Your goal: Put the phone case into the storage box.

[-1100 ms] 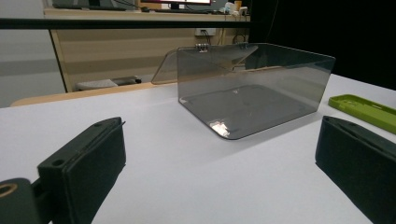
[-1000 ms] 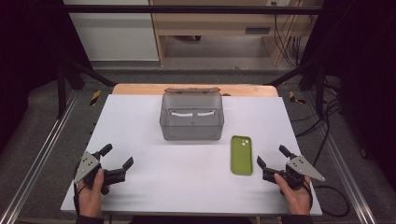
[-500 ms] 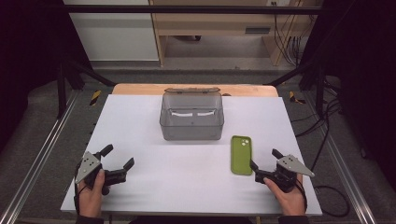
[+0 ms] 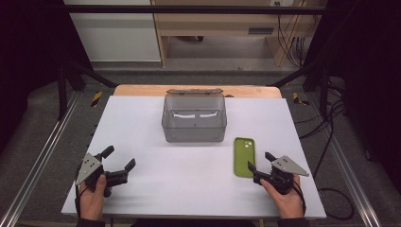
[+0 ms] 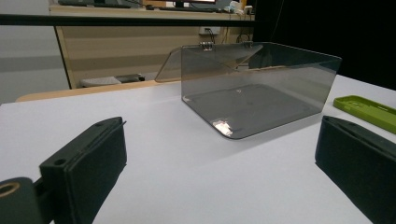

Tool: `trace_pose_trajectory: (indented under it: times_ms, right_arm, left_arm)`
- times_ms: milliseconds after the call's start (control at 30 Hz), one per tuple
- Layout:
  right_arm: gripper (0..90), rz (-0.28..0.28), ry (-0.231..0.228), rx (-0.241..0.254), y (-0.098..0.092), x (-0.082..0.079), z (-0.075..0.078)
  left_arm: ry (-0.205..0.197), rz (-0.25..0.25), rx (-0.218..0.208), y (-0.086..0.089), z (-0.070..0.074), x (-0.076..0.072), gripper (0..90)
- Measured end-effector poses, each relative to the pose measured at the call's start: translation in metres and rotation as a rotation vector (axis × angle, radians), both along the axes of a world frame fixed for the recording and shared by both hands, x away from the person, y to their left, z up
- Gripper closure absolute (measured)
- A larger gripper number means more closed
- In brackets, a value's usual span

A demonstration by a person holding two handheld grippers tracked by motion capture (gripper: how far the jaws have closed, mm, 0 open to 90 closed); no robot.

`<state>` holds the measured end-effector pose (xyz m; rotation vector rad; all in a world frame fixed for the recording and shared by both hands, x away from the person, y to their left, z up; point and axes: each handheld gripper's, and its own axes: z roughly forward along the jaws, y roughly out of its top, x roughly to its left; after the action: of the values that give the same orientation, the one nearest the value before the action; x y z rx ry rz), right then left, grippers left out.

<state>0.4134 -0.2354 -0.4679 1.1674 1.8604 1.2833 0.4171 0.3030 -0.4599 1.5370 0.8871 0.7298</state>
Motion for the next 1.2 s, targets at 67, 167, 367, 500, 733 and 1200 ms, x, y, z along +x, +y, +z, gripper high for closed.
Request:
trace_pose_trajectory:
  times_ms: [67,167,367,500,733,1200]
  right_arm:
    - [25.5,0.005,0.008,-0.008,0.003,0.000,0.000]
    - [27.4,0.015,0.011,-0.012,0.006,0.001,0.000]
    - [50.4,0.041,0.023,-0.032,0.013,0.002,0.003]
    - [65.7,0.081,0.042,-0.042,0.017,0.003,0.004]
    - [87.9,0.122,0.112,-0.096,0.028,0.003,0.001]
    - [90.0,0.130,0.220,-0.173,0.040,0.007,-0.008]
  left_arm:
    - [0.009,0.005,0.000,0.000,0.000,0.000,1.7]
    - [0.010,0.009,-0.003,0.000,0.000,0.001,1.8]
    - [0.016,0.011,0.003,0.000,-0.001,0.002,1.7]
    - [0.024,0.013,0.000,0.000,-0.001,0.002,1.8]
    - [0.027,0.011,-0.002,-0.001,-0.001,0.002,1.8]
    - [0.038,-0.004,0.018,-0.005,-0.002,0.002,1.8]
